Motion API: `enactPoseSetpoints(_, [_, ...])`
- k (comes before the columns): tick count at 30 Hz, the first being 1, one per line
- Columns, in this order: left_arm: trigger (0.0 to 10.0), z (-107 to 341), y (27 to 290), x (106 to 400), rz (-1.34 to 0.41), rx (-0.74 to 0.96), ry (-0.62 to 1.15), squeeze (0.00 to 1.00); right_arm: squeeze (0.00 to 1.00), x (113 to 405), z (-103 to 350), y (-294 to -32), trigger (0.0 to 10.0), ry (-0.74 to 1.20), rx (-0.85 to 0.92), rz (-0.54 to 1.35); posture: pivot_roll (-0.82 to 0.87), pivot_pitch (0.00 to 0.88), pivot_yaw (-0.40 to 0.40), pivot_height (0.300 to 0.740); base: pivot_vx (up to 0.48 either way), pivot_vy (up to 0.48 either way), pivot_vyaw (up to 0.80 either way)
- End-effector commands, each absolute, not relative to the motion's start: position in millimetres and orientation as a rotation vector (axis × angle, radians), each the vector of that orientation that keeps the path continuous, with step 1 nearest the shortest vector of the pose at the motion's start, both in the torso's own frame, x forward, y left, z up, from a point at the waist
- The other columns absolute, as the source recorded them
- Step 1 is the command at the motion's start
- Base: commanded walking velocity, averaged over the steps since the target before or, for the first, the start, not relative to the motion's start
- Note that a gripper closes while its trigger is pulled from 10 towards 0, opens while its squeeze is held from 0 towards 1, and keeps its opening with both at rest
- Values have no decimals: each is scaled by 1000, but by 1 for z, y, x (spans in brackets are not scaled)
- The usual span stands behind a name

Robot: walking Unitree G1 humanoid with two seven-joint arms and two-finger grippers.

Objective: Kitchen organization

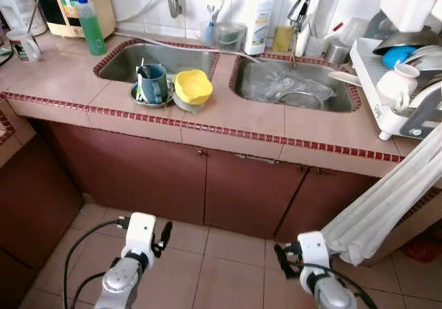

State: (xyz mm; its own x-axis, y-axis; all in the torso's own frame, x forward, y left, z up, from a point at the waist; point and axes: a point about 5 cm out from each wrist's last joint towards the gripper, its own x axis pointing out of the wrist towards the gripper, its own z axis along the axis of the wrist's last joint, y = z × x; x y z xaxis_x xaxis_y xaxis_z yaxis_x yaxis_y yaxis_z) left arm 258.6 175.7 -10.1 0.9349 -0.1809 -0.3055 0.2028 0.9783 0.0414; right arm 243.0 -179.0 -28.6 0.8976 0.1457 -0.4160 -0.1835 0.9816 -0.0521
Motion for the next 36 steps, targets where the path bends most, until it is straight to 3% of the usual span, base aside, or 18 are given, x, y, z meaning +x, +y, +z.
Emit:
enactPoseSetpoints(1, [10000, -5, 170, 261, -241, 69, 271, 0, 604, 253, -17, -179, 10000, 359, -88, 180, -8, 0, -46, 740, 0, 0, 0])
enactPoseSetpoints(2, [10000, -4, 168, 262, -252, 71, 266, 0, 604, 254, -15, -179, 10000, 347, -92, 184, -8, 0, -46, 740, 0, 0, 0])
enactPoseSetpoints(3, [10000, -1, 165, 264, -287, 84, 253, 0, 1000, 257, -11, -178, 10000, 323, -80, 202, -1, 0, -53, 740, 0, 0, 0])
enactPoseSetpoints(5, [10000, 9, 160, 272, -349, 81, 213, 31, 1000, 265, -1, -177, 10000, 276, -73, 219, 1, 0, -55, 740, 0, 0, 0])
enactPoseSetpoints(6, [10000, 13, 159, 276, -355, 73, 201, 663, 1000, 268, 3, -177, 10000, 262, -71, 226, 1, 0, -55, 740, 0, 0, 0])
enactPoseSetpoints(7, [10000, 17, 158, 279, -363, 68, 189, 922, 1000, 271, 6, -177, 10000, 247, -74, 232, 1, 0, -55, 740, 0, 0, 0])
enactPoseSetpoints(8, [10000, 25, 157, 284, -377, 56, 155, 1000, 1000, 276, 13, -178, 10000, 219, -79, 229, 0, 0, -56, 740, 0, 0, 0])
enactPoseSetpoints(25, [10000, 110, 153, 307, -231, -12, -169, 1000, 1000, 298, 94, -166, 10000, -109, -45, 165, -48, 0, -31, 740, 0, 0, 0])
enactPoseSetpoints(27, [10000, 126, 152, 311, -227, -8, -206, 953, 1000, 304, 112, -164, 10000, -150, -40, 159, -49, 0, -34, 740, 0, 0, 0])
enactPoseSetpoints(28, [10000, 131, 152, 312, -227, -6, -218, 94, 1000, 305, 118, -163, 10000, -164, -44, 163, -49, 0, -34, 740, 0, 0, 0])
enactPoseSetpoints(29, [10000, 138, 152, 313, -231, 3, -232, 0, 1000, 307, 125, -162, 10000, -177, -74, 175, -50, 0, -37, 740, 0, 0, 0])
enactPoseSetpoints(33, [10000, 141, 154, 311, -232, 28, -215, 0, 984, 306, 131, -160, 10000, -179, -91, 197, -47, 0, -39, 740, 0, 0, 0])
enactPoseSetpoints(34, [10000, 140, 157, 308, -211, 24, -209, 0, 0, 302, 131, -159, 10000, -188, -78, 213, -46, 0, -41, 740, 0, 0, 0])
enactPoseSetpoints(36, [10000, 140, 159, 305, -199, 26, -207, 0, 0, 299, 130, -160, 10000, -194, -47, 209, -41, 0, -45, 740, 0, 0, 0])
